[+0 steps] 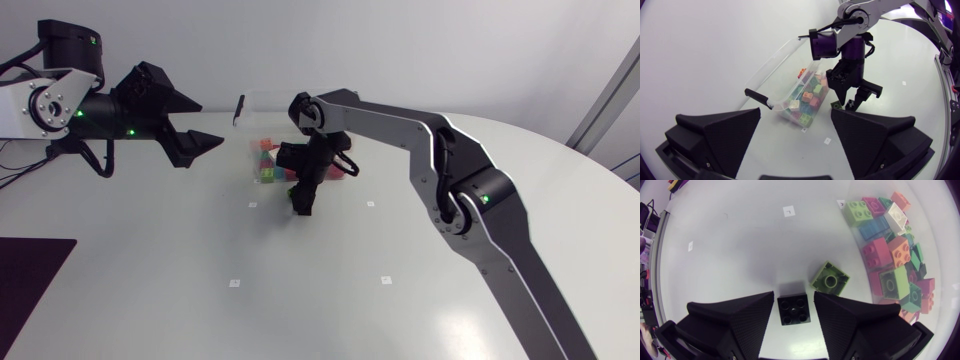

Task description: Place the duplo bricks in the container

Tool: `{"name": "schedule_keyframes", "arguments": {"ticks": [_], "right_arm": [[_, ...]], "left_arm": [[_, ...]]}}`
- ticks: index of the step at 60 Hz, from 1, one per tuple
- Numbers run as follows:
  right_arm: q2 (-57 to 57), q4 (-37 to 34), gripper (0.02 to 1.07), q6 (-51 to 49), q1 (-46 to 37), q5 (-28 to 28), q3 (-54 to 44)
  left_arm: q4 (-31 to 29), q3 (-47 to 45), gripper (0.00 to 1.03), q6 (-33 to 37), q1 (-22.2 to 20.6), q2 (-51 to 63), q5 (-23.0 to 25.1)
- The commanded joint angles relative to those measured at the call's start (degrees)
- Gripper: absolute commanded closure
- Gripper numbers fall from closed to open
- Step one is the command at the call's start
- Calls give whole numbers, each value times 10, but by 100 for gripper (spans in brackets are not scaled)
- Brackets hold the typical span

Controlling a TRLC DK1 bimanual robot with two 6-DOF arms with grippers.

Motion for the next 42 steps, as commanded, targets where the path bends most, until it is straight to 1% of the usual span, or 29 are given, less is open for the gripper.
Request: {"name": "schedule_keyframes", "arguments": {"ticks": [1, 8, 12, 33, 42], "right_arm": [[26, -25, 50, 2, 5, 7, 6], [22, -34, 36, 3, 4, 27, 4], [19, -39, 31, 3, 2, 32, 2], [27, -66, 31, 3, 13, 52, 17], [33, -74, 36, 7, 22, 65, 23]], "left_arm": [[1, -10, 5, 13, 6, -16, 10], [1, -10, 5, 16, 9, -16, 14], [1, -10, 5, 17, 9, -17, 15], [0, -17, 5, 17, 9, -21, 17], [0, -19, 5, 17, 9, -25, 18]]}}
